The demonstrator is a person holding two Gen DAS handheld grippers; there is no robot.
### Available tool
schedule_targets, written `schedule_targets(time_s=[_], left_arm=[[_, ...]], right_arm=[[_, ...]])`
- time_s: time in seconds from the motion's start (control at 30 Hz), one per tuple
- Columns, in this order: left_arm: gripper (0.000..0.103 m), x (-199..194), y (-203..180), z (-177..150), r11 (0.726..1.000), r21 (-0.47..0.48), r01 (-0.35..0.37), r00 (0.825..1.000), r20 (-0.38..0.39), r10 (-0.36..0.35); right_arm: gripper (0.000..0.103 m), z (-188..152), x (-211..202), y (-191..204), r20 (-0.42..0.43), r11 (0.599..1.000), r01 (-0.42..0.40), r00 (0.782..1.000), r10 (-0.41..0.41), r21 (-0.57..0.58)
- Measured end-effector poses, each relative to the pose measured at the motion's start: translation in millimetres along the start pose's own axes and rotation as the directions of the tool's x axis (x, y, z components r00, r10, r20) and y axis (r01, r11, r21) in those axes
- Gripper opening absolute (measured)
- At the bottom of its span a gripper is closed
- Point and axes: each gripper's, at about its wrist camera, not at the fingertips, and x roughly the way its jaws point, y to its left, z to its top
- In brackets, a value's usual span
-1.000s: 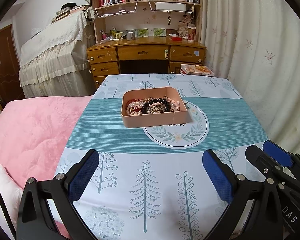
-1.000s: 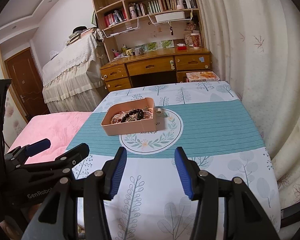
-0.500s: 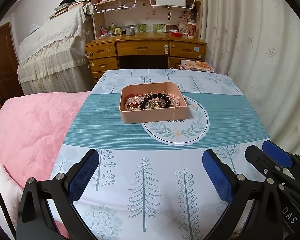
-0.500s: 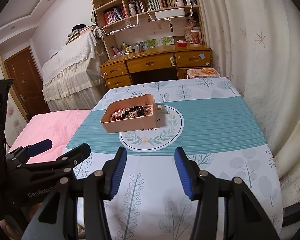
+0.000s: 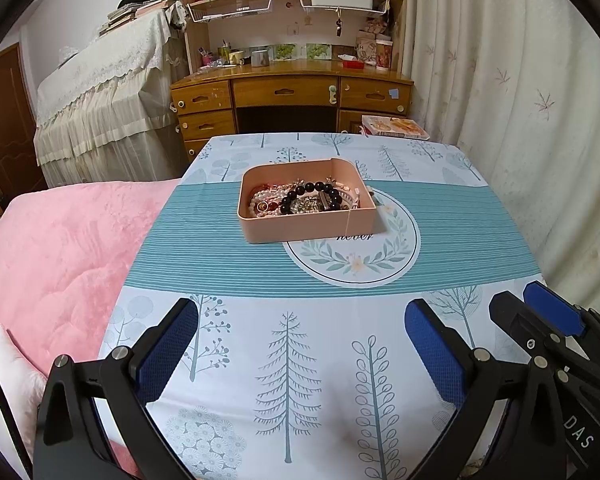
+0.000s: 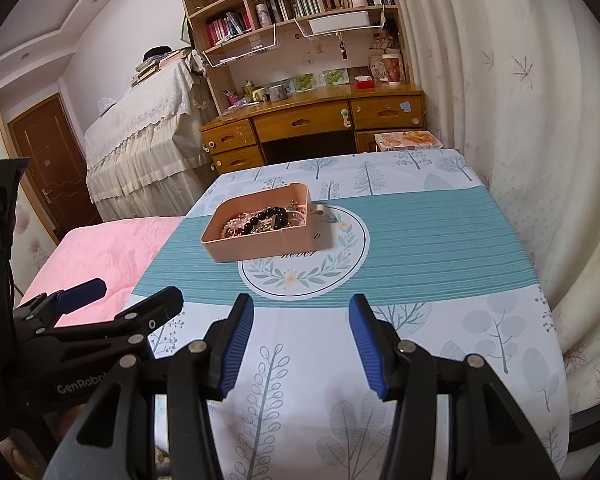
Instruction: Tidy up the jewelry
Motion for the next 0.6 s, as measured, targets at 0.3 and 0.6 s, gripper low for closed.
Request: schedule_targets(time_s=[0.3,0.6], left_arm=[[0.102,3,0,-2,1.000,0.000,-0.002,1.000,-0.003,0.002],[0.102,10,2,-6,1.000,-0.003,0.002,1.000,-0.019,-0.002]], right_arm=[[0.050,-4,4,1,-0.009,1.000,-0.004,1.000,0.004,0.003],[0.050,-7,9,1,-0.024,1.000,-0.011,1.000,0.011,0.012]])
